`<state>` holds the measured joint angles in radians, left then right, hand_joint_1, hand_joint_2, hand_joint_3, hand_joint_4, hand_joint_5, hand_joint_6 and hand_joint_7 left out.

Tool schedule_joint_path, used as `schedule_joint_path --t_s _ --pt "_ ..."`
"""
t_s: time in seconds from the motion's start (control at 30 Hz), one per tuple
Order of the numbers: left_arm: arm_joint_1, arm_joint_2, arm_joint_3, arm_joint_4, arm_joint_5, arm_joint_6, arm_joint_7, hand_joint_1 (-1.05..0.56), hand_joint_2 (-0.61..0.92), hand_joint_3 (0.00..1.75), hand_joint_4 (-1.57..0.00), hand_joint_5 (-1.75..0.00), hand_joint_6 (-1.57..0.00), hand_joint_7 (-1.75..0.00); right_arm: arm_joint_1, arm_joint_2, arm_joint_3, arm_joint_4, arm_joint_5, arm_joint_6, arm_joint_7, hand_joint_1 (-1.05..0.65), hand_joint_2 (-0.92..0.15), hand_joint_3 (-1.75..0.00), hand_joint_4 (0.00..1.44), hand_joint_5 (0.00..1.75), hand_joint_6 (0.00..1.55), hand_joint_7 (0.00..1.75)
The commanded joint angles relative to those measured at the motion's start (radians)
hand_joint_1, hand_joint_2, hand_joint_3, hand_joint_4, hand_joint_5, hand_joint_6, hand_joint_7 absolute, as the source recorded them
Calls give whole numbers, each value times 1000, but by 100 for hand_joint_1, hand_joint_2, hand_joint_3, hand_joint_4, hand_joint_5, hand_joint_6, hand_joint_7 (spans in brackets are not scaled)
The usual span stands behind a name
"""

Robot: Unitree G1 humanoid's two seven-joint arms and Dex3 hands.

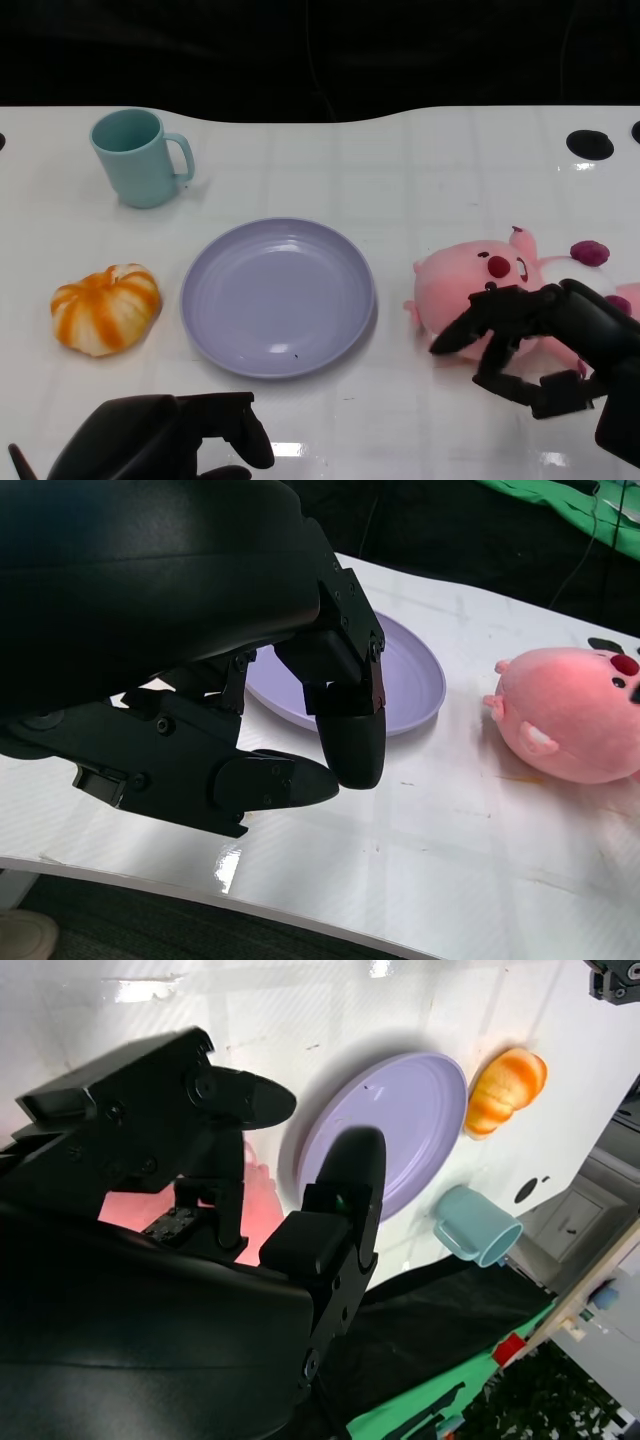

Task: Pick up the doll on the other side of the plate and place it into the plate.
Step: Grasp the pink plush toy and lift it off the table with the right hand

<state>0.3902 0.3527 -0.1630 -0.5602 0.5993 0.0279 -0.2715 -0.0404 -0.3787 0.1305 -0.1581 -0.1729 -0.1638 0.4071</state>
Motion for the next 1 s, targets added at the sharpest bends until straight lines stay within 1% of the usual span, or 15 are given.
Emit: schedule_joint_path --t_s 0.03,0.1,0.17,0.2,0.3,0.37,0.43,0.5,0.6,0.73,0.83,1.0 --pt "0 15 10 12 -6 -9 3 -29 92 39 -62 -161 -70 -97 -29 -28 -19 -13 -32 -28 -20 -28 -86 -12 47 44 57 8" --pt "-3 18 11 10 -3 -9 0 -29 92 39 -62 -160 -70 -97 -44 -44 -23 -8 -66 -51 -34 -38 -89 -8 37 37 46 2" --pt "-3 19 11 8 0 -7 -1 -30 92 40 -62 -160 -71 -97 -55 -55 -28 8 -76 -72 -39 -41 -90 -5 32 35 42 0" --pt "-3 19 10 7 0 -5 -2 -29 92 40 -62 -159 -70 -97 -60 -59 -31 18 -75 -81 -40 -45 -91 -4 24 32 34 0" --pt "-4 17 7 10 -1 -7 0 -29 92 40 -62 -158 -71 -97 -72 -85 -39 22 -128 -95 -64 -52 -92 -3 13 28 28 0" --pt "-5 15 3 9 0 -4 -1 -30 92 40 -63 -158 -71 -97 -78 -95 -43 14 -175 -96 -88 -56 -92 -2 9 27 26 0" --pt "-6 13 -1 8 5 -2 -1 -30 92 40 -63 -158 -71 -97 -81 -98 -45 7 -207 -90 -105 -60 -91 0 3 33 24 0" --pt "-5 13 -4 7 9 -1 1 -30 92 39 -63 -158 -70 -97 -83 -101 -47 0 -231 -81 -116 -62 -91 0 0 34 22 0" --pt "-4 11 -9 5 9 -3 4 -29 92 39 -63 -158 -71 -97 -92 -110 -48 -33 -283 -25 -107 -67 -90 0 0 27 17 1" --pt "-6 6 -12 1 14 5 5 -29 92 39 -63 -160 -71 -97 -110 -122 -37 -61 -336 34 -85 -68 -87 0 0 24 16 1" --pt "-7 3 -15 -4 22 13 2 -29 92 38 -63 -161 -71 -97 -132 -126 -23 -55 -369 66 -70 -68 -84 0 0 18 14 1" --pt "-6 1 -16 -12 24 18 -3 -29 92 38 -64 -158 -71 -96 -182 -126 9 -29 -425 123 -44 -69 -82 0 0 16 14 1"
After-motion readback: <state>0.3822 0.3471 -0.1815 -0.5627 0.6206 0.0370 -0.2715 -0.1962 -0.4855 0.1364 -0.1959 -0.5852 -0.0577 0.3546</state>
